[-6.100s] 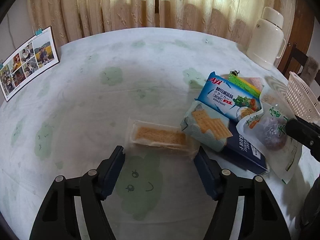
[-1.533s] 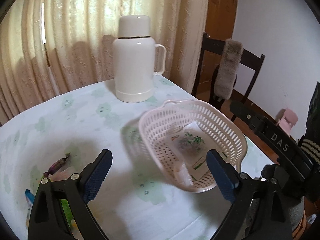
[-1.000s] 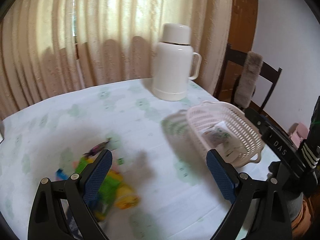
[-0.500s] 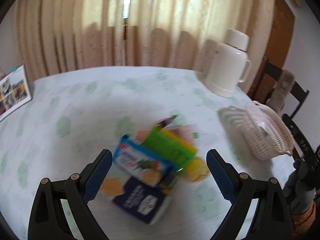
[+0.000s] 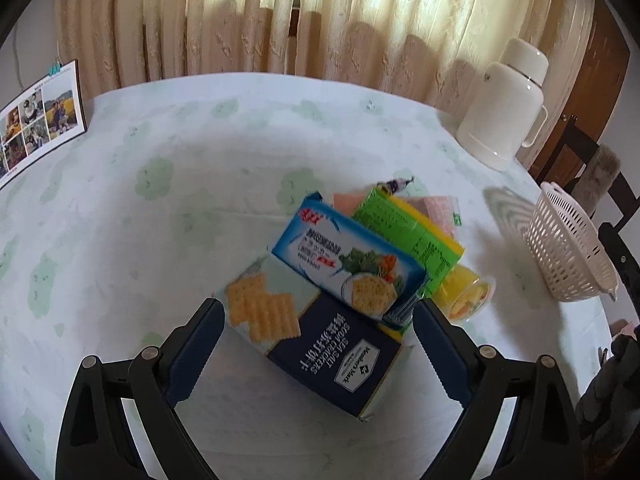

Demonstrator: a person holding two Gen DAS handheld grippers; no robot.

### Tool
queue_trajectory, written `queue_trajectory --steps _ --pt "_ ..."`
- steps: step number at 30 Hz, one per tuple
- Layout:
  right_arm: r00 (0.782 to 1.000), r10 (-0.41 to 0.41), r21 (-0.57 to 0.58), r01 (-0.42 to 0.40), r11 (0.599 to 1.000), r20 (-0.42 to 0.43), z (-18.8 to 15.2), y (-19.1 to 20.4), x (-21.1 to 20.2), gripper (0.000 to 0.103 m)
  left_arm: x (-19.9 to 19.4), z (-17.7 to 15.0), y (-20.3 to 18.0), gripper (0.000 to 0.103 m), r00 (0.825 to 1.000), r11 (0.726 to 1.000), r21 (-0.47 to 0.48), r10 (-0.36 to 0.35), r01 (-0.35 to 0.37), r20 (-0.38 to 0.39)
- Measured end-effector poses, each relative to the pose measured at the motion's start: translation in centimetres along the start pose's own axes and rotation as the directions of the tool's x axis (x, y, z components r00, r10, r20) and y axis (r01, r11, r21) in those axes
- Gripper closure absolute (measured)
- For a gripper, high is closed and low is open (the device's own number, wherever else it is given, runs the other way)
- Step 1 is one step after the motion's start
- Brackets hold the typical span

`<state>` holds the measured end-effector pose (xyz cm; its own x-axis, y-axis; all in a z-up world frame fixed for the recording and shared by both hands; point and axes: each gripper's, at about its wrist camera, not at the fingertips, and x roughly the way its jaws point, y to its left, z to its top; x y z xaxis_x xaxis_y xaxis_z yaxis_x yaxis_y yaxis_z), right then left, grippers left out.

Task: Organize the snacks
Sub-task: 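Move the left tool back to the dark blue soda-cracker box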

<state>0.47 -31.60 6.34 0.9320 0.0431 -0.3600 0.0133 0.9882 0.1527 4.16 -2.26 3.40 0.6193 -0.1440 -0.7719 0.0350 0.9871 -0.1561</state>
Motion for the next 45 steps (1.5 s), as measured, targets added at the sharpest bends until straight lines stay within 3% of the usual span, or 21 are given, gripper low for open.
queue_trajectory --steps 6,13,22,28,33,40,45 --pt "0.996 0.077 -0.078 -0.079 0.994 -0.034 -1.3 3.2 0.0 0.035 1.6 -0.2 0.2 0.009 0.999 0.999 -0.031 0.028 -0.03 -0.038" --pt "0.992 0.105 -0.14 -0.113 0.984 -0.067 -2.3 4.7 0.2 0.035 2.4 -0.5 0.2 0.007 0.997 0.999 -0.036 0.026 -0.028 -0.07" --pt "0.99 0.118 -0.148 -0.129 0.981 -0.084 -2.4 4.8 0.4 0.035 1.4 -1.5 1.5 0.005 0.997 0.999 -0.013 0.044 -0.045 -0.068" --pt "0.989 0.123 -0.149 -0.135 0.98 -0.084 -2.3 4.9 0.3 0.035 0.8 -1.7 2.8 0.004 0.996 0.997 -0.046 0.059 -0.063 -0.073" --pt "0.989 0.125 -0.151 -0.136 0.979 -0.084 -2.3 4.9 0.3 0.035 1.3 -1.4 1.3 0.004 0.996 0.998 -0.044 0.037 -0.041 -0.085" --pt "0.989 0.121 -0.139 -0.132 0.981 -0.085 -2.3 4.9 0.3 0.035 2.6 -0.7 -1.2 0.003 0.988 0.992 0.004 0.125 -0.125 -0.09" --pt "0.989 0.122 -0.139 -0.133 0.981 -0.086 -2.2 4.8 0.4 0.035 2.7 -0.8 -0.4 0.002 0.985 0.991 -0.005 0.129 -0.13 -0.111"
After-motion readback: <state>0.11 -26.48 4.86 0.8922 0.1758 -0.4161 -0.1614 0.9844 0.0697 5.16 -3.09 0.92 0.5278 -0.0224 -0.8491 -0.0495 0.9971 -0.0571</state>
